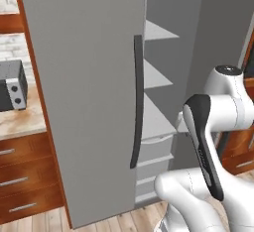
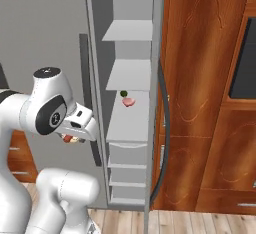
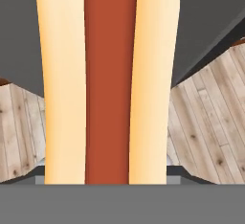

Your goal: Store the hot dog in the freezer for long-term storage. Close the freezer door after placing the cooked food.

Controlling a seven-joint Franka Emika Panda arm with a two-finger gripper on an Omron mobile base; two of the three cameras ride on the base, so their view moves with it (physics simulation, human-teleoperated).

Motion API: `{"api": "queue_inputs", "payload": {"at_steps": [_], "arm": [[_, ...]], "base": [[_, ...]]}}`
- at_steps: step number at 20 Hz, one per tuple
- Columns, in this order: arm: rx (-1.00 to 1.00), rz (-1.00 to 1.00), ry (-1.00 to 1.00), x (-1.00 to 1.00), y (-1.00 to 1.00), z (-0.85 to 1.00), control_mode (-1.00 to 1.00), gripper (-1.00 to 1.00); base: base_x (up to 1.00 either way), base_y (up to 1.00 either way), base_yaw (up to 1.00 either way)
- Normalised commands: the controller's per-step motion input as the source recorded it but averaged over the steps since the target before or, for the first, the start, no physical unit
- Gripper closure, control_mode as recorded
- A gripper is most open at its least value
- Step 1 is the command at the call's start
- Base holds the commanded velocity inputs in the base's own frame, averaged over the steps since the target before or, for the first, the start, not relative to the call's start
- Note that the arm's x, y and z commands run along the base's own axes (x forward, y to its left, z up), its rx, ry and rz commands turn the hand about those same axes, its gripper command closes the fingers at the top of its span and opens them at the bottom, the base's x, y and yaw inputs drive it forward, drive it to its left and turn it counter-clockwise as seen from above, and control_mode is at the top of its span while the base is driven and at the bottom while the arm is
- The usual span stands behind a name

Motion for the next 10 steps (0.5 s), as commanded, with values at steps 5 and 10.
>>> {"api": "queue_inputs", "payload": {"at_steps": [5, 10], "arm": [[0.00, 0.00, 0.00, 0.00, 0.00, 0.00, 1.00, 1.00], [0.00, 0.00, 0.00, 0.00, 0.00, 0.00, 1.00, 1.00]], "base": [[0.17, -0.12, -0.09], [0.29, 0.00, -0.03]]}}
